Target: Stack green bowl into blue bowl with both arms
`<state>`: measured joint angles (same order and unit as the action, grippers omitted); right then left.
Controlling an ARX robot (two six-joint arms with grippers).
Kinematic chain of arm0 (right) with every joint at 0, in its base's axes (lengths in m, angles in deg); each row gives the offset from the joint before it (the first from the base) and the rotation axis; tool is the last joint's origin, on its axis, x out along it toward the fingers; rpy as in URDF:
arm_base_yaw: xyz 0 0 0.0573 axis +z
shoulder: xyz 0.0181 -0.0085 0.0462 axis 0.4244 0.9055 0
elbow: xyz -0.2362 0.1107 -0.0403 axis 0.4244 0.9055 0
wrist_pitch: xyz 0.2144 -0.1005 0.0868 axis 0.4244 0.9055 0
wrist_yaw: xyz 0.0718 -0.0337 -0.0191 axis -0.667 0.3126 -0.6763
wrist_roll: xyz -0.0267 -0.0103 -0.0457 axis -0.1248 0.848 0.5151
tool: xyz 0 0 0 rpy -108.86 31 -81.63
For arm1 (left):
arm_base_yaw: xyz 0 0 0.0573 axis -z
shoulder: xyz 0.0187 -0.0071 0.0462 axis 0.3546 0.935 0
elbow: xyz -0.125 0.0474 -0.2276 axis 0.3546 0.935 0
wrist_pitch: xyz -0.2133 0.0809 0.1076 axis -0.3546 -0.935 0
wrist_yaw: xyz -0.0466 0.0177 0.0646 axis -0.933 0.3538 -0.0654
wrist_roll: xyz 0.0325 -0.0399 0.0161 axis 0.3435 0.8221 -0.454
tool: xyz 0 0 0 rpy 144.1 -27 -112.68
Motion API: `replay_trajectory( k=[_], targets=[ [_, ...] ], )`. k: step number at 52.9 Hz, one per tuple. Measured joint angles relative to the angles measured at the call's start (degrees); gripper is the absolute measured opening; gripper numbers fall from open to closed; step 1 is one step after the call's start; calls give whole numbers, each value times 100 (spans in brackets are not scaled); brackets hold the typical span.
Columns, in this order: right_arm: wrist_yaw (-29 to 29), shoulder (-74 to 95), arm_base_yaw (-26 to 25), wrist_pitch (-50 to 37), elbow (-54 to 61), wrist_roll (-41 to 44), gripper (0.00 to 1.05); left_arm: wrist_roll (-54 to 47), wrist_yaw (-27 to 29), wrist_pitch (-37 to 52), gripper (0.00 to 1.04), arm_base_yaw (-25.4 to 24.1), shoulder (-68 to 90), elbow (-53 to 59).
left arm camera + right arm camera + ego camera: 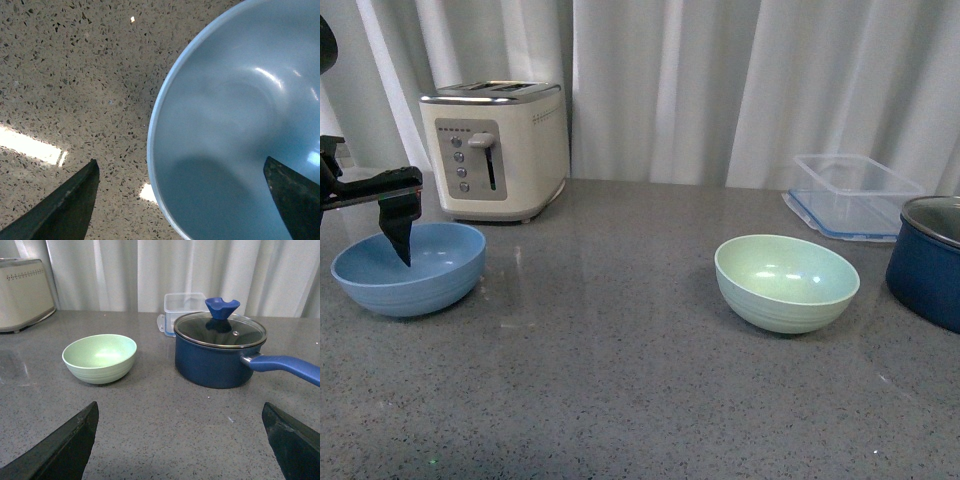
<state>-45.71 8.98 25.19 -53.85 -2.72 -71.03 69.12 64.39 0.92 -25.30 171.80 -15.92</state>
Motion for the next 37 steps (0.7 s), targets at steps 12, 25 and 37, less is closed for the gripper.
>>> replay_trajectory(
  k=[12, 25, 37],
  targets=[
    [0, 0, 0, 0, 0, 0, 95, 160, 24, 15, 61, 4, 125, -31],
    [0, 0, 0, 0, 0, 0, 95, 214, 7, 15, 20, -4, 149, -33],
    [0, 0, 0, 0, 0, 0, 95, 201, -133, -59, 4, 15, 46, -42]
  ],
)
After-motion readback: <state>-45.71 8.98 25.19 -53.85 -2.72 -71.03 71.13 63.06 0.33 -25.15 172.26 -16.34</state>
